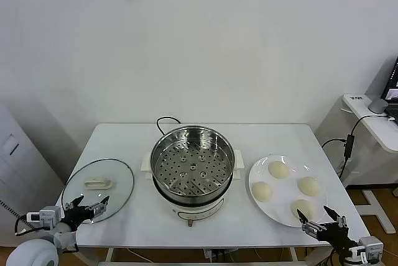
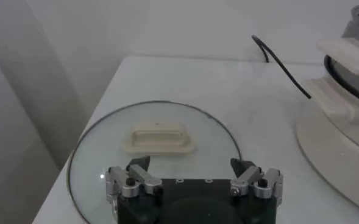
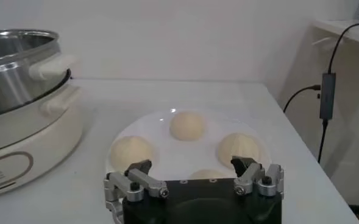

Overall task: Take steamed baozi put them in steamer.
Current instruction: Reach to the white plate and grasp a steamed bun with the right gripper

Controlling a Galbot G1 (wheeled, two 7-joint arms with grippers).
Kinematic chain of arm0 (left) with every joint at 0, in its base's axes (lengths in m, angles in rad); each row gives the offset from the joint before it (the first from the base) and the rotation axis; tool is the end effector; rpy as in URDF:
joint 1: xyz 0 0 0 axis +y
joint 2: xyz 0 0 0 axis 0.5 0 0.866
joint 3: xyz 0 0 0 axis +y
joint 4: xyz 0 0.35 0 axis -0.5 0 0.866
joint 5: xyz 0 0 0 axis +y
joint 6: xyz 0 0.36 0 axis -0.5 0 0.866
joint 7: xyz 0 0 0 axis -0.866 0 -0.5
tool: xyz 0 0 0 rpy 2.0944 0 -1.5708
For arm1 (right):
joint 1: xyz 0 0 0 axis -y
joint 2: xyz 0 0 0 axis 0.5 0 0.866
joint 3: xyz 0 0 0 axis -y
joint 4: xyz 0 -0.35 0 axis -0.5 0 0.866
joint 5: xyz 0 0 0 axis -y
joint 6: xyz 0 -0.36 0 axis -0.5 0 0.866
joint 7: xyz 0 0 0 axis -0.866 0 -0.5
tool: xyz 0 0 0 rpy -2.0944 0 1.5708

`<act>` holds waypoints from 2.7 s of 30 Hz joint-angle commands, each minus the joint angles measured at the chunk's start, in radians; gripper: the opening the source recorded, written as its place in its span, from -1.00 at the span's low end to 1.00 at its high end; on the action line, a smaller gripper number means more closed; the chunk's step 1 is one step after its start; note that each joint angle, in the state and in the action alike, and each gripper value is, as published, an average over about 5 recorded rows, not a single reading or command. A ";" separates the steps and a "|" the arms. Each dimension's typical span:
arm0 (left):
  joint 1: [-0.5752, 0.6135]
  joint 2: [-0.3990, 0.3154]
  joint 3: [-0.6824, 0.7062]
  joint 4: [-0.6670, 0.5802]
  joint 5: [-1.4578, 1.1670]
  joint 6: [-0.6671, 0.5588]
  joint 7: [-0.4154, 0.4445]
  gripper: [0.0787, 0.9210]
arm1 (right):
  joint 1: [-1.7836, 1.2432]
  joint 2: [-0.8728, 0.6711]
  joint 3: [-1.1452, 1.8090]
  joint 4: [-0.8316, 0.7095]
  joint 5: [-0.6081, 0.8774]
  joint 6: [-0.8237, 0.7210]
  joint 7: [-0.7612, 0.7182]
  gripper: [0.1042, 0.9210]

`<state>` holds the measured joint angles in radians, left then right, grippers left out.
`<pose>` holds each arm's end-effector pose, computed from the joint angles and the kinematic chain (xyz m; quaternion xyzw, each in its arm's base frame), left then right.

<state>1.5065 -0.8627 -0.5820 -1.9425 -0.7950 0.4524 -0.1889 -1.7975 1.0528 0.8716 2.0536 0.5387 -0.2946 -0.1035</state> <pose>0.2320 0.1575 -0.2863 -0.0150 -0.9551 0.0098 0.2956 0.1476 -0.1850 -0.2812 0.0316 -0.9725 0.0248 0.2293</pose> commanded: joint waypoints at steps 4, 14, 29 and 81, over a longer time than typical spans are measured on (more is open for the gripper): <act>0.002 0.001 -0.001 -0.002 -0.003 0.001 0.001 0.77 | 0.000 -0.001 0.001 0.001 -0.005 -0.001 -0.003 0.76; 0.011 0.002 -0.002 -0.004 -0.003 0.001 0.003 0.77 | 0.014 -0.026 0.032 -0.007 -0.126 0.035 -0.049 0.76; -0.003 -0.010 0.009 -0.016 0.015 0.013 0.005 0.77 | 0.323 -0.304 -0.019 -0.210 -0.859 0.240 -0.153 0.76; -0.050 -0.051 0.033 -0.021 0.088 0.053 0.000 0.77 | 1.838 -0.248 -1.597 -1.138 -0.640 0.374 -0.974 0.76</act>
<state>1.4568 -0.9132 -0.5497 -1.9636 -0.7074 0.5042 -0.1895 -0.0444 0.7231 -0.6213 1.0091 -0.0977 0.0796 -1.0407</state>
